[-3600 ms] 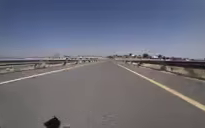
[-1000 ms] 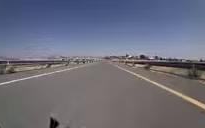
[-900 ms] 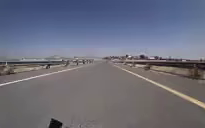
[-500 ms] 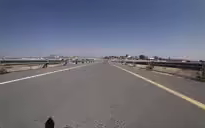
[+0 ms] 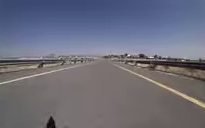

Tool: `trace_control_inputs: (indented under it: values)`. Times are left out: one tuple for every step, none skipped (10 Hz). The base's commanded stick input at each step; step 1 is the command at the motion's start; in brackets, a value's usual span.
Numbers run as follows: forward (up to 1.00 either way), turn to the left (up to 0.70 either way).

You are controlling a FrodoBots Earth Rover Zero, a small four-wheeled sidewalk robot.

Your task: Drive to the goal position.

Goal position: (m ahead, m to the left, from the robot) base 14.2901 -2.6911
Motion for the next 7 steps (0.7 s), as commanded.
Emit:
trace_control_inputs:
  values:
    - [1.00, 0.00]
    - [1.00, 0.09]
    - [1.00, 0.21]
    - [1.00, 0.21]
    - [1.00, 0.08]
    - [1.00, 0.00]
    - [1.00, 0.00]
